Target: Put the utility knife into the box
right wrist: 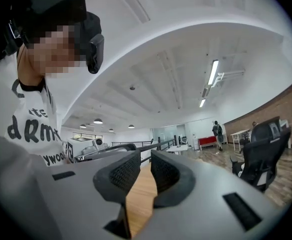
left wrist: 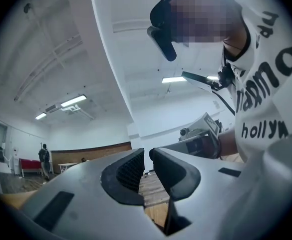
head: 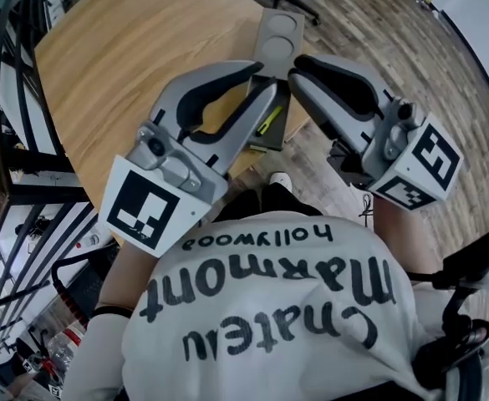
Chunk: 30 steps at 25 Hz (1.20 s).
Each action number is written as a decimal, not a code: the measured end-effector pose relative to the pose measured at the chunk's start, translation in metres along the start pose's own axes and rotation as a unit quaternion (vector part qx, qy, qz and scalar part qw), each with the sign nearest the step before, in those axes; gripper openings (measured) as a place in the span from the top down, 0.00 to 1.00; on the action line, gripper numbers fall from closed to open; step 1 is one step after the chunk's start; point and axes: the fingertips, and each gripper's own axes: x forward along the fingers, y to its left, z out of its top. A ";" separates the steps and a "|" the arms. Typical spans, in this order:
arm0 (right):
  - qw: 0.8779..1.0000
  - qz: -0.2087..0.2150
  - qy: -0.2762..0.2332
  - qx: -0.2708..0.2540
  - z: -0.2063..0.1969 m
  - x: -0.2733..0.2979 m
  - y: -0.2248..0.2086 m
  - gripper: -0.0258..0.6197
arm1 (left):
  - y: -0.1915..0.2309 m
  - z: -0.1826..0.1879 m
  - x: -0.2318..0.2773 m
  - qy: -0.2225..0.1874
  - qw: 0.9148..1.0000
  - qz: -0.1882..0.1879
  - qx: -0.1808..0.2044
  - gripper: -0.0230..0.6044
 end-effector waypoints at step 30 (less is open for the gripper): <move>0.997 -0.054 0.048 0.012 -0.041 0.002 0.051 0.88 | -0.034 -0.015 -0.055 0.023 0.997 -0.053 -0.050 0.89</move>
